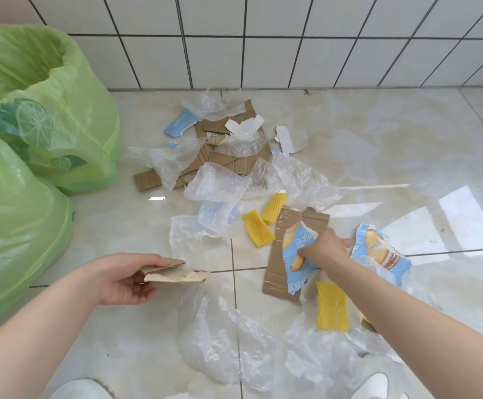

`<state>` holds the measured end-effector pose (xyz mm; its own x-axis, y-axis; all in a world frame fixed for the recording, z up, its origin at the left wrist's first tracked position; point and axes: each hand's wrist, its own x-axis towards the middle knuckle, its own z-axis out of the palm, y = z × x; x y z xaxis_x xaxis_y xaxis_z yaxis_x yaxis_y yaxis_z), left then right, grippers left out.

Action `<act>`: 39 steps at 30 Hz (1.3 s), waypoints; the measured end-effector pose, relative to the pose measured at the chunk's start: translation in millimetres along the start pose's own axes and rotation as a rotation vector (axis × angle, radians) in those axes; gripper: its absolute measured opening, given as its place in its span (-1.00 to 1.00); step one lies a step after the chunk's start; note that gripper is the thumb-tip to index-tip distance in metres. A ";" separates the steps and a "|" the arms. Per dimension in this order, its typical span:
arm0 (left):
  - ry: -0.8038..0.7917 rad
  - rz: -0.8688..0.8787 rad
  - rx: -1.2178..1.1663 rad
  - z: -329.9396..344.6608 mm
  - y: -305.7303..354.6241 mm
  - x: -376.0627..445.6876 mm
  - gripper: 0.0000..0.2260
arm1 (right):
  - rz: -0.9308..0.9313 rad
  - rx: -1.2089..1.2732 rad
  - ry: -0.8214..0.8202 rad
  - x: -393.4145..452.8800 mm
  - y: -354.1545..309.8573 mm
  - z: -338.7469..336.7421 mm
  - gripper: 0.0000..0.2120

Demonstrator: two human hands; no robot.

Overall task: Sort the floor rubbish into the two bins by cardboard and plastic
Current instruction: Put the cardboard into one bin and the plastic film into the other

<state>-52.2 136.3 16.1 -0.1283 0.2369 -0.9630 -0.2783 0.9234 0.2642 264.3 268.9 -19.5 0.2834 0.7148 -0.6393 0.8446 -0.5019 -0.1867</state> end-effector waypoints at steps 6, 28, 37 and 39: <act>0.115 0.014 0.135 -30.2 -1.8 -9.3 -0.80 | -0.094 0.214 0.019 -7.8 3.9 -8.3 -0.56; 0.469 0.655 0.117 -80.9 -2.6 -91.7 -0.85 | -0.778 0.467 -0.200 -151.2 -122.6 -7.6 -0.94; 0.850 1.065 -0.050 -119.7 10.7 -154.3 -0.86 | -1.000 0.501 -0.266 -223.7 -212.6 -9.3 -0.57; 0.946 1.101 -0.098 -135.5 10.1 -163.2 -0.83 | -1.027 0.502 -0.273 -237.7 -235.1 -6.2 -0.70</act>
<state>-163.0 66.0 183.0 -0.8716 0.4779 0.1093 0.3156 0.3763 0.8711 1.2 220.1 180.9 -0.5849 0.7982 -0.1446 0.3291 0.0706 -0.9417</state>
